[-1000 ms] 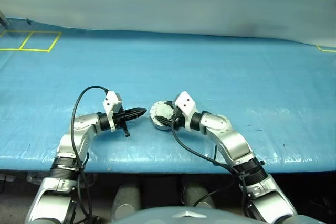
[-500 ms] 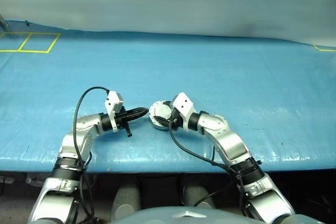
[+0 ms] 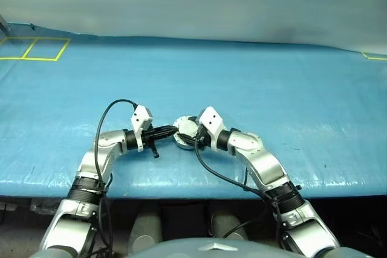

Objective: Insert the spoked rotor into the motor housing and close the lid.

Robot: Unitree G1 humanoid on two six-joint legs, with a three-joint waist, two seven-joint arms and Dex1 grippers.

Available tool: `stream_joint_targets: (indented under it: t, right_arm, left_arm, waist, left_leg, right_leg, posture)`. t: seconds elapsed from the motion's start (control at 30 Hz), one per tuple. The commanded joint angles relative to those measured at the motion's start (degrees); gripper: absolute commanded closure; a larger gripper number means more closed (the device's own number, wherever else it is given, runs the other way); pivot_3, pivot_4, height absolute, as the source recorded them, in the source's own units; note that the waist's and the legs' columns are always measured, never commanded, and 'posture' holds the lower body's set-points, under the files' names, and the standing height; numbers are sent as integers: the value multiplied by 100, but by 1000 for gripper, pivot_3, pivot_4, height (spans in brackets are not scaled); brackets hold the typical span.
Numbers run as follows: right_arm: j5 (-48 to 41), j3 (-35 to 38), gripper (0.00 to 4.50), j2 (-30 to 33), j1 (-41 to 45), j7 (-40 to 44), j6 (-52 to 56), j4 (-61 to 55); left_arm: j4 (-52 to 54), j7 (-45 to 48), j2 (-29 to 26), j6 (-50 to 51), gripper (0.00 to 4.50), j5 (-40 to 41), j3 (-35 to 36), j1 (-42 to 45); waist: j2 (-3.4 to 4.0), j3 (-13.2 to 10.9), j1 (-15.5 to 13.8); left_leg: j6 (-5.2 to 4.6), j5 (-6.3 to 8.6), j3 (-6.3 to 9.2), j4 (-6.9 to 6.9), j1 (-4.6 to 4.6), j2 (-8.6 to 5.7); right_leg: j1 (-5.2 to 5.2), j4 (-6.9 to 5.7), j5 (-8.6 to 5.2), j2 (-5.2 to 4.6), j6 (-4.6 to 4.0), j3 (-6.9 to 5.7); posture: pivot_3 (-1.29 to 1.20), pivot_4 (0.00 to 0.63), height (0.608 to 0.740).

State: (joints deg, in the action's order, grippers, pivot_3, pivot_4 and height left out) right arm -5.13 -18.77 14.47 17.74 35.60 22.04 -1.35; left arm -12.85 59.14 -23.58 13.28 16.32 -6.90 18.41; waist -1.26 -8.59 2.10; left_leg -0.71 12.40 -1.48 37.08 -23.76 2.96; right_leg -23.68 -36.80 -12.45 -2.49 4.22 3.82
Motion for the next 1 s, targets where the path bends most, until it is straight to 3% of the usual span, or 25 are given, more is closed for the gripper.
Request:
stream_joint_targets:
  t: [0.03,0.13,0.27,0.3,0.5,0.67,1.0]
  right_arm:
    - [-87,182,1425,-83,-42,-154,318,-37]
    - [-127,168,1425,-26,-52,1,248,-115]
    - [-224,255,122,-53,-48,13,166,-318]
    - [-185,288,14,-84,-42,-74,111,-365]
    - [-186,552,14,-49,-85,-344,-2,-1089]
    - [-726,1170,14,-212,-354,-654,662,-1556]
    - [-3471,3067,14,-885,-1680,-978,2756,-1816]
  left_arm:
    - [-79,-28,-2,-9,4500,-154,-142,-36]
    - [-58,-38,1,-11,4500,-145,-154,-53]
    - [-31,-51,3,-17,4500,-128,-140,-78]
    - [-20,-55,6,-11,4500,-116,-131,-87]
    - [22,-58,34,-14,4500,-40,-87,-126]
    - [27,-70,72,-47,4500,-32,-70,-177]
    - [103,-168,165,-212,4500,61,55,-312]
  waist:
    - [0,1,1]
    - [-1,1,-1]
    - [-1,1,-12]
    - [-1,1,-15]
    - [1,0,-31]
    - [0,0,-70]
    - [3,-1,-68]
  left_leg:
    - [0,0,0,1,2,0]
    - [0,0,1,2,2,0]
    - [0,0,0,-1,-6,-2]
    - [0,0,0,-1,-10,-2]
    - [0,0,0,-2,-21,-4]
    - [1,1,2,-3,-21,-4]
    - [9,8,2,-11,-28,1]
  right_leg:
    - [-1,0,0,-1,0,0]
    - [-4,1,0,-2,0,0]
    - [-3,3,0,-4,-1,0]
    - [-4,4,1,-4,-1,0]
    - [-9,6,0,-4,-1,0]
    - [-8,9,0,-4,0,-1]
    - [-10,23,14,-5,-25,-1]
  posture:
    - [0,150,740]
    - [0,150,740]
    - [0,150,740]
    - [0,150,740]
    - [0,150,740]
    - [0,150,740]
    - [0,150,740]
